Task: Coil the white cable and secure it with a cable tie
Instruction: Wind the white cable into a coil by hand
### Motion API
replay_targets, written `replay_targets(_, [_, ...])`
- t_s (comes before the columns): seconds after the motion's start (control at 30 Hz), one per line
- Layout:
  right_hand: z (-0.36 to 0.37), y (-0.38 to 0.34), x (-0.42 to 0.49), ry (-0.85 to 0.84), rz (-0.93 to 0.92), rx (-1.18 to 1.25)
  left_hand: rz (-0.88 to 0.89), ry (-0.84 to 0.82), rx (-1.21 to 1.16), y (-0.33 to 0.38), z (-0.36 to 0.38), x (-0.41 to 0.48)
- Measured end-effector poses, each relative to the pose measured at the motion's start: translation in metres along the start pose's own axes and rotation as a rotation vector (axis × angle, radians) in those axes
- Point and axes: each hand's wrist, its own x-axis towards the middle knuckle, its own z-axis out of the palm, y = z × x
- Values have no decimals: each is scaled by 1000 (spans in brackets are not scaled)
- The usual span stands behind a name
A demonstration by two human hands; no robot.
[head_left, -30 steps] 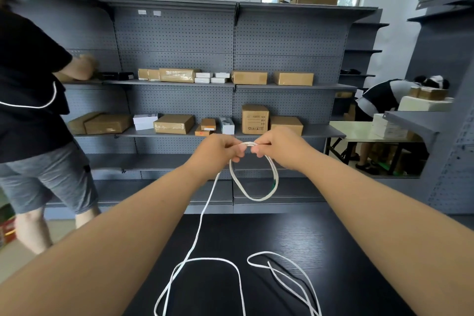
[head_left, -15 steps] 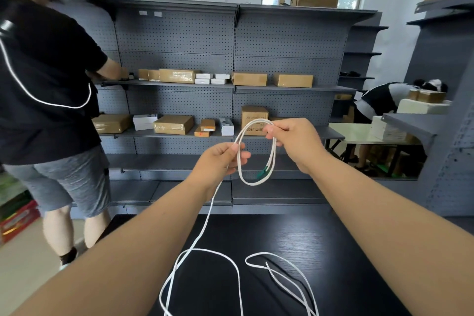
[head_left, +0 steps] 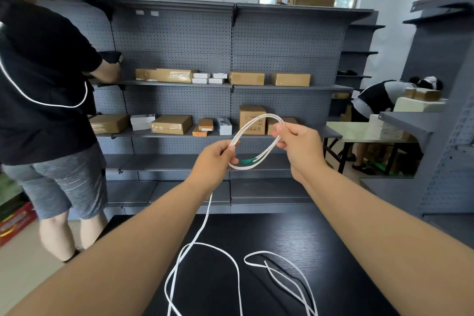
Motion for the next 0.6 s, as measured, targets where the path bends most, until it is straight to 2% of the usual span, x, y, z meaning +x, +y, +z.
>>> replay_targets(0.17, [3, 16, -4, 8, 154, 176, 39, 145, 24, 6, -9, 5])
replay_targets(0.3, [2, 28, -9, -43, 301, 284, 132, 131, 175, 16, -19, 10])
replay_targets(0.4, [-2, 35, -10, -157, 406, 289, 150, 105, 261, 23, -26, 16])
replay_targets(0.5, [-7, 37, -8, -302, 430, 196, 170, 62, 347, 28, -32, 19])
replay_targets(0.6, [-9, 33, -5, -394, 317, -75, 208, 21, 482, 35, -35, 19])
